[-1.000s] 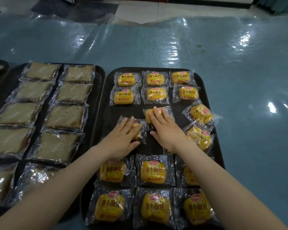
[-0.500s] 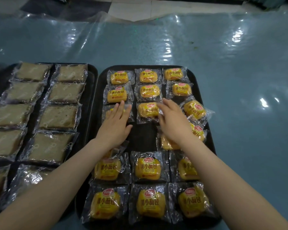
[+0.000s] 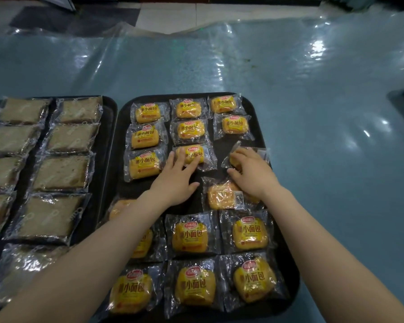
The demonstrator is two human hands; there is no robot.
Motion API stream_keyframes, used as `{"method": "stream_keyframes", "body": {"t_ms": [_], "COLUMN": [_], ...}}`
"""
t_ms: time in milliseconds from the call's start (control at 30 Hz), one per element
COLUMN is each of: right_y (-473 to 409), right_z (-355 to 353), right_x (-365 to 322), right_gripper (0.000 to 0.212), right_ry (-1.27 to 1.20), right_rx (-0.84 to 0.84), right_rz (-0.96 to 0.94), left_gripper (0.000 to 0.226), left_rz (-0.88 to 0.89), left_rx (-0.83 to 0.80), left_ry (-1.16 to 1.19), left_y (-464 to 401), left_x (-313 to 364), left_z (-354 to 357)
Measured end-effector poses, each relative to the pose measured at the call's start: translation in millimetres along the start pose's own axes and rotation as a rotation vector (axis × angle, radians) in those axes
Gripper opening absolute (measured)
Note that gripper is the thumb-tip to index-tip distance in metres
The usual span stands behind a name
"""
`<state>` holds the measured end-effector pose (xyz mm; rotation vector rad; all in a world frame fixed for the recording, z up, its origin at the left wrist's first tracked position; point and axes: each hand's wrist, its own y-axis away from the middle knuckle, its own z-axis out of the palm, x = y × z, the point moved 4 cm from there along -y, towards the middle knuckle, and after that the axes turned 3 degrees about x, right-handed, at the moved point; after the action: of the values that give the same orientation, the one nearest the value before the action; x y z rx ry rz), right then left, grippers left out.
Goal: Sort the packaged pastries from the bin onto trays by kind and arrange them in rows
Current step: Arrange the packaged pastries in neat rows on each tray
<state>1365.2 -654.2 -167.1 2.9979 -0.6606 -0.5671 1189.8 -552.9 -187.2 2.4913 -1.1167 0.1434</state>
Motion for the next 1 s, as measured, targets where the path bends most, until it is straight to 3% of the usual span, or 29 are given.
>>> {"method": "stream_keyframes", "body": {"t_ms": [367,533,633,767,867,1000], "right_y": [-29,-7,19,40,44,44], "right_z": [15,0,1,-3,-13,-15], "right_x": [-1,-3,-9,-23,-34,-53], "right_gripper": [0.064,0.058,0.057,0.032,0.028,0.044], "right_ry": [0.042,-0.043,0.067,0.070,-0.087,-0.188], "right_rx": [-0.180,0.028,-0.035,-0.033,0.058,0.232], "right_rz": [-0.199,-0.220,-0.285,-0.298,-0.183,-0.126], "left_gripper": [0.077,0.071,0.062,0.054,0.053,0.055], "left_rz": [0.037,0.049,-0.033,-0.151,-0.314,-0.364], "left_rx": [0.035,0.288,0.336,0.423,0.390,0.308], "left_ry": [-0.016,0.089,0.225,0.341,0.376,0.370], "left_y": [5,34,64,108,134,153], "left_x": [-7,-9,-23,-48,-70,-84], "left_z": [8,-8,-15,-25,-24,-12]}}
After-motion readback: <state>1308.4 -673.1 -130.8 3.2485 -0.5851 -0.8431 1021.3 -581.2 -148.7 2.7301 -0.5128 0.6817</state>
